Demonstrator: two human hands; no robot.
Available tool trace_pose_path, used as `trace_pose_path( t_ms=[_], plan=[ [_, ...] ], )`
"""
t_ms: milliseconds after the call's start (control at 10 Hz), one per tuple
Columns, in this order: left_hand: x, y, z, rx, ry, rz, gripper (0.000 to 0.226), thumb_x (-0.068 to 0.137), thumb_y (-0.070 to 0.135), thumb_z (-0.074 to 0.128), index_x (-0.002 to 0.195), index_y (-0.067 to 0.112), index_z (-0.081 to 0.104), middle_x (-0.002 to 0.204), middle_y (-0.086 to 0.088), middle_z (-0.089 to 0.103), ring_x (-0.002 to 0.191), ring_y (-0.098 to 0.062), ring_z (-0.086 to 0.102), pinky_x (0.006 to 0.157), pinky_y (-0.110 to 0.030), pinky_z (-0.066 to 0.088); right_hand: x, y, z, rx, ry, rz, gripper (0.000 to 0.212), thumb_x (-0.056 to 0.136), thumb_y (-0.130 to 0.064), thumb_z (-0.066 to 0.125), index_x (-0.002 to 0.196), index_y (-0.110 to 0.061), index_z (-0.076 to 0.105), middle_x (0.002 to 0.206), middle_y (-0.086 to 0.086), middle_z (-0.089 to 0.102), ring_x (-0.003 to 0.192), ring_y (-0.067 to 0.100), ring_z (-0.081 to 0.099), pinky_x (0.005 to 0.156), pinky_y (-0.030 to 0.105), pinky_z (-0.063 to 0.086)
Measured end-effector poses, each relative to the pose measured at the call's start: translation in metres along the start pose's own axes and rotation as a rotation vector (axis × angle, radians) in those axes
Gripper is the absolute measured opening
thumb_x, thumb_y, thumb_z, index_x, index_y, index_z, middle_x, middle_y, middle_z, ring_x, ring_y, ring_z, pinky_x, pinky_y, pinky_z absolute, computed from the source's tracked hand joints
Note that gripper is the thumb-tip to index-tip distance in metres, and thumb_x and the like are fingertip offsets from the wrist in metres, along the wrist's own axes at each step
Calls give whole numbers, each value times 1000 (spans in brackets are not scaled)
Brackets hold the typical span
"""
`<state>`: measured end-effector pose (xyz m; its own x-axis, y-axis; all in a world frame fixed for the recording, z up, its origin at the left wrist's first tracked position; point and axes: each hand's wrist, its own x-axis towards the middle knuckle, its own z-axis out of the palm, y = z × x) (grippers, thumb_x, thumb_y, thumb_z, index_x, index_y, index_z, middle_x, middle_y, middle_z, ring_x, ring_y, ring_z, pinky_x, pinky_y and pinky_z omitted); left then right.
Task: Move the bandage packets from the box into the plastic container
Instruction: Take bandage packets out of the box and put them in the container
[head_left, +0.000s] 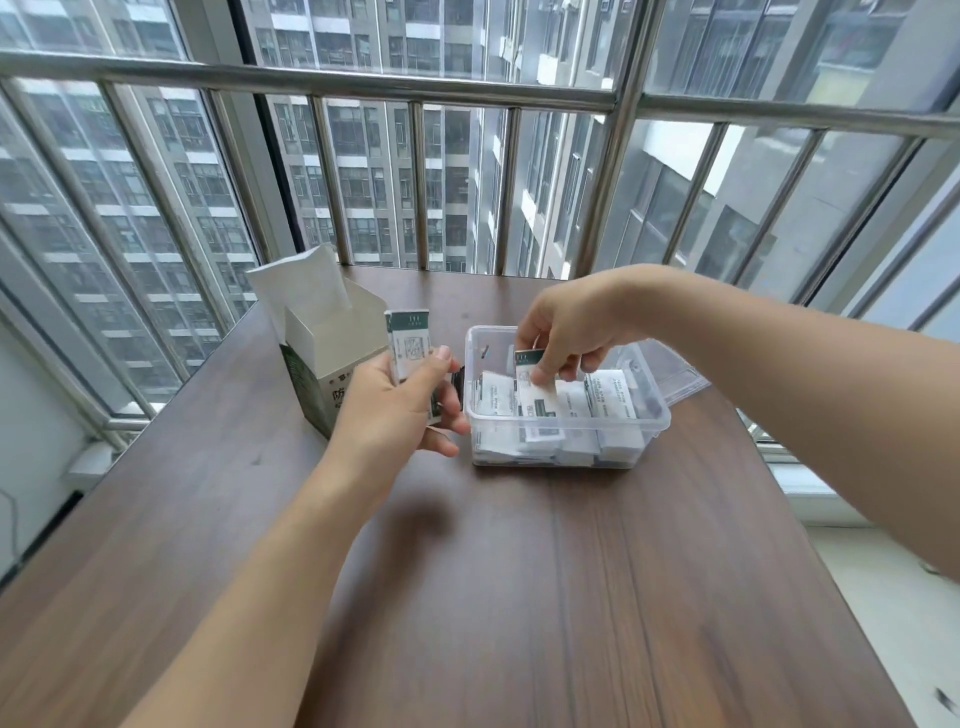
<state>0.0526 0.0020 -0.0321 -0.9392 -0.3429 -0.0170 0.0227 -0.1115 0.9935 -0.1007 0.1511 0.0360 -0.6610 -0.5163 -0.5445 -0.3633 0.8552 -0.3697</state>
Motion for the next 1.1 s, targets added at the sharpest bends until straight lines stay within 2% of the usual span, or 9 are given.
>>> trace_pose_path(
  t_ms=[100,200,400,500,700,800,900,1000,1100],
  plan=[
    [0,-4,3,0,-16,-1,18,102,18,55,87,9,60,56,-4,55,42,-13,58,34,-22,44,10,0,11,-70,20,9,20,89,-3,72,105,-14,69,90,11,71,59,12,62,49,19,49],
    [-1,-7,3,-7,-34,-8,16,102,17,56,89,8,60,56,-4,55,42,-13,57,34,-21,44,13,0,15,-154,53,5,23,87,-8,75,107,-18,68,97,10,74,60,11,65,51,20,51],
    [0,-8,4,4,-27,-3,14,102,16,57,89,11,60,55,-3,54,43,-13,58,35,-22,45,12,1,18,-220,85,-40,34,81,-15,82,111,-16,67,96,16,75,67,19,68,48,20,51],
    [0,-8,4,2,-23,-4,13,102,16,57,90,10,60,55,-2,54,43,-13,58,35,-22,45,15,5,25,-225,100,-47,44,80,-14,83,119,-12,63,104,17,73,70,23,74,48,20,53],
    [-2,-8,5,-8,-23,-14,11,102,16,57,93,9,60,57,-3,54,43,-13,58,36,-21,46,14,6,31,-217,152,-69,59,82,-13,82,133,-12,54,113,17,70,49,14,69,44,21,52],
    [-2,-8,4,-17,-16,-28,10,101,16,57,96,8,60,57,-3,54,44,-13,59,36,-22,46,11,5,29,-156,161,-80,63,81,-11,83,136,-14,53,117,17,68,44,14,66,46,23,54],
    [-2,-9,3,-37,-15,-50,10,101,17,58,99,7,60,60,-5,54,45,-13,60,36,-22,47,4,4,25,-96,170,-87,66,81,-6,82,139,-16,53,122,12,66,48,17,64,47,22,54],
    [-1,-8,2,-76,-24,-77,19,102,25,57,99,7,60,58,-5,55,44,-15,60,35,-22,46,1,5,22,-138,177,-66,69,78,-1,82,139,-16,53,121,12,67,50,16,64,49,23,56],
    [-3,-2,1,-179,-35,-132,41,102,46,48,97,8,60,54,-5,55,42,-17,57,33,-21,41,1,5,25,-232,169,-44,71,75,0,83,137,-18,54,118,14,69,52,17,66,53,26,61]
  ],
)
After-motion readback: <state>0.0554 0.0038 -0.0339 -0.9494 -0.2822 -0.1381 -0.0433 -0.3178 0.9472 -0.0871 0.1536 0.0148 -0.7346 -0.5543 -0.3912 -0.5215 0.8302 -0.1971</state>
